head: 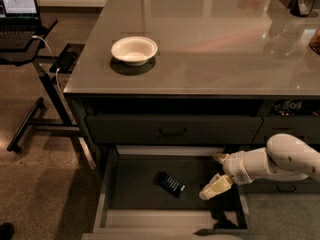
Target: Pick rxbar blueberry from middle drawer and place on counter
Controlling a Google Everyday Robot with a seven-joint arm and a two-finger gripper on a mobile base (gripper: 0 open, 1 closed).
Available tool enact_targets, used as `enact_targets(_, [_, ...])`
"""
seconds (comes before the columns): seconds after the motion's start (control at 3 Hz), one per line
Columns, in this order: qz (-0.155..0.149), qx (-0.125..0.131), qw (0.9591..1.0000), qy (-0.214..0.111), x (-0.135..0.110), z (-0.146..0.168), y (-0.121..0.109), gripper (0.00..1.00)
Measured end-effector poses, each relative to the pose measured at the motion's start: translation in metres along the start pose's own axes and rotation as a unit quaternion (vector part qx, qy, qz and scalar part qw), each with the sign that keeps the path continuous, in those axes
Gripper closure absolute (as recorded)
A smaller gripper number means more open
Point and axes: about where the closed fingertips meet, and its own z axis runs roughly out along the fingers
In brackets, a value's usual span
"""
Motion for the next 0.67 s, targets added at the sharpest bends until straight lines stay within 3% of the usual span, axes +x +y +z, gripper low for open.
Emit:
enact_targets(0.33, [-0.010,0.019,0.9994,-0.027,0.018,0.029,0.010,0.00])
enact_targets(0.67, [-0.053,0.059,0.9951,-0.060,0.021,0.063,-0.009,0.00])
